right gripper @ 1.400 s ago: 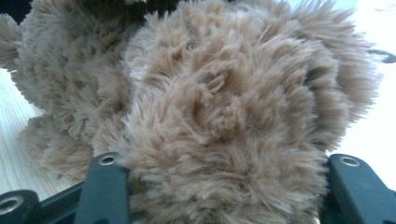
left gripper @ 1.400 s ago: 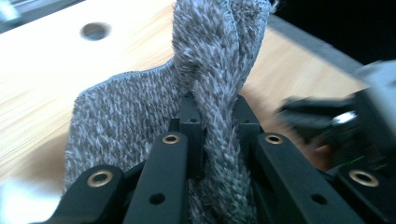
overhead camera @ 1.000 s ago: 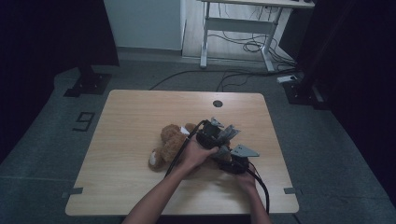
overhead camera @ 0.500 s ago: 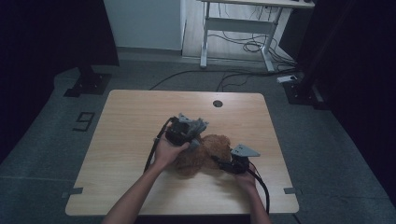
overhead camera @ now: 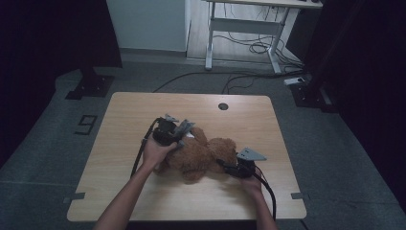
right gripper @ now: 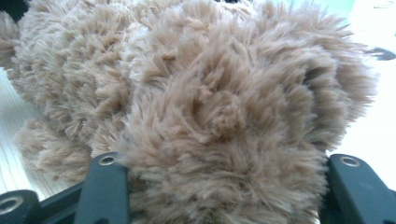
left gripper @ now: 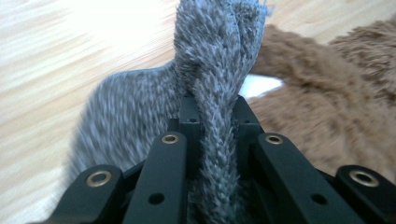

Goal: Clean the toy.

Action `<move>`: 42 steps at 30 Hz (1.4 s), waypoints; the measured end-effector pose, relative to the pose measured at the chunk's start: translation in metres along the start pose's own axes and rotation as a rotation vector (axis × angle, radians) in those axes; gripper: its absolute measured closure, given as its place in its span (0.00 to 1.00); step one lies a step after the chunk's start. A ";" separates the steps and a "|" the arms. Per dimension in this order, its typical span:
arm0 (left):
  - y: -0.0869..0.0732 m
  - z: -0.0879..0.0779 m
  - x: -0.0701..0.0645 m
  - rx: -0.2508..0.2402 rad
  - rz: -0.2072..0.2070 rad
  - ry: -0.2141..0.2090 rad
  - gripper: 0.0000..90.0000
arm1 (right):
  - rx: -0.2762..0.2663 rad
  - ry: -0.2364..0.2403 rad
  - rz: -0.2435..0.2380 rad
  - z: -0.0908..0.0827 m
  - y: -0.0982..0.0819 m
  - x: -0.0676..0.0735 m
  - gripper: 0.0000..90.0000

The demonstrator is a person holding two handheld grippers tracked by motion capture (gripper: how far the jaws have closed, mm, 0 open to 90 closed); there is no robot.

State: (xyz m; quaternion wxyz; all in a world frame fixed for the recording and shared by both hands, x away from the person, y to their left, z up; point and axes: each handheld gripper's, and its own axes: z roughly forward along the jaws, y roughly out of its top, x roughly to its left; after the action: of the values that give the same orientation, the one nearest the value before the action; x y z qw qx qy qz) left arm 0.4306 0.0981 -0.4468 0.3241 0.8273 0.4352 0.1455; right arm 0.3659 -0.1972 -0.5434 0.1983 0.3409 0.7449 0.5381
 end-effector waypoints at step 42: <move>-0.059 0.010 0.057 0.118 -0.124 0.031 0.85 | -0.007 -0.008 0.012 0.002 0.000 -0.002 0.47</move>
State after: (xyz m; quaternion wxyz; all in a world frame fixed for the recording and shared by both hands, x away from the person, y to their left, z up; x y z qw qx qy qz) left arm 0.4316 0.1644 -0.4963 0.2762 0.8141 0.4983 0.1120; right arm 0.3681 -0.1973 -0.5440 0.1994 0.3468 0.7402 0.5404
